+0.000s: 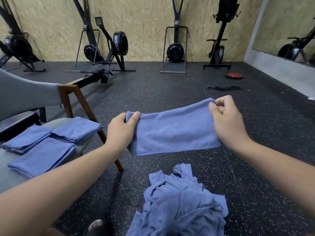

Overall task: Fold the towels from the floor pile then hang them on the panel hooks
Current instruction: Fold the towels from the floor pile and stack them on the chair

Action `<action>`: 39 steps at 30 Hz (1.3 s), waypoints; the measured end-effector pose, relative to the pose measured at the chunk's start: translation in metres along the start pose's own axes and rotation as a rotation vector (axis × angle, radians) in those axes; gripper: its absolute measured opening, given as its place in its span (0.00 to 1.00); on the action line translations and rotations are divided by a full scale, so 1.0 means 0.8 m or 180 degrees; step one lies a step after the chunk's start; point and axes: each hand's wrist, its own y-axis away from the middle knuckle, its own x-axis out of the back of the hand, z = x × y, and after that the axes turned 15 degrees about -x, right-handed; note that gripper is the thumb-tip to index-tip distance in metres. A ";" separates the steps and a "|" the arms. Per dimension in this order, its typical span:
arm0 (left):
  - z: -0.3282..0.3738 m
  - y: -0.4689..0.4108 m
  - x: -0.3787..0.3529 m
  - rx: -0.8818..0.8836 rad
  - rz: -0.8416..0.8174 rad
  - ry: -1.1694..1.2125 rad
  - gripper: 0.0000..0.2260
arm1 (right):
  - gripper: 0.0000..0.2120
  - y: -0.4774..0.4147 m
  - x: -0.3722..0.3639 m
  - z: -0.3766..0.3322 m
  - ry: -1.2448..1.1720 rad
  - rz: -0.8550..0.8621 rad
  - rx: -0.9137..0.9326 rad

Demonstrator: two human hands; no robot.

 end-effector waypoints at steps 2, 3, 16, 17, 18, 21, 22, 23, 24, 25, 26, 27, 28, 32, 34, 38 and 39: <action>0.002 0.004 -0.007 0.0228 -0.0081 0.0207 0.30 | 0.08 0.003 -0.005 0.000 0.0005 -0.0069 -0.0035; 0.005 0.007 -0.011 0.0273 -0.0143 0.0305 0.29 | 0.08 0.006 -0.008 0.000 0.0007 -0.0125 -0.0061; 0.095 0.055 -0.034 -0.0218 -0.1058 0.0929 0.13 | 0.10 0.060 -0.052 -0.024 -0.0075 -0.0941 0.0117; 0.099 0.057 -0.033 -0.0281 -0.1057 0.0933 0.12 | 0.09 0.063 -0.053 -0.026 -0.0120 -0.0978 0.0126; 0.103 0.058 -0.032 -0.0355 -0.1031 0.0885 0.12 | 0.09 0.065 -0.055 -0.029 -0.0176 -0.1023 0.0139; 0.107 0.058 -0.029 -0.0487 -0.0931 0.0661 0.15 | 0.07 0.072 -0.054 -0.034 -0.0318 -0.1198 0.0189; 0.109 0.057 -0.027 -0.0509 -0.0927 0.0605 0.17 | 0.05 0.075 -0.053 -0.036 -0.0358 -0.1275 0.0206; 0.110 0.056 -0.025 -0.0505 -0.0938 0.0575 0.19 | 0.04 0.077 -0.051 -0.037 -0.0435 -0.1380 0.0210; 0.111 0.054 -0.023 -0.0474 -0.0962 0.0573 0.20 | 0.04 0.078 -0.050 -0.038 -0.0530 -0.1497 0.0197; 0.111 0.053 -0.020 -0.0443 -0.0994 0.0590 0.20 | 0.06 0.079 -0.048 -0.040 -0.0630 -0.1618 0.0168; 0.111 0.052 -0.017 -0.0444 -0.1023 0.0614 0.19 | 0.08 0.080 -0.046 -0.040 -0.0694 -0.1729 0.0152; 0.111 0.050 -0.014 -0.0503 -0.1053 0.0612 0.16 | 0.11 0.079 -0.044 -0.040 -0.0709 -0.1814 0.0156; 0.110 0.049 -0.011 -0.0596 -0.1094 0.0567 0.13 | 0.12 0.078 -0.043 -0.041 -0.0663 -0.1863 0.0175; 0.108 0.042 0.003 -0.1002 -0.1280 0.0189 0.12 | 0.10 0.072 -0.035 -0.040 -0.0260 -0.1524 0.0591; 0.113 0.040 0.010 -0.1136 -0.1341 0.0042 0.14 | 0.08 0.067 -0.029 -0.042 0.0228 -0.1004 0.1098; 0.118 0.040 0.017 -0.1213 -0.1606 0.0024 0.17 | 0.36 0.056 -0.022 -0.048 0.1016 -0.1337 0.1407; 0.117 0.040 0.017 -0.1231 -0.1699 0.0048 0.16 | 0.39 0.055 -0.023 -0.049 0.1105 -0.1582 0.1293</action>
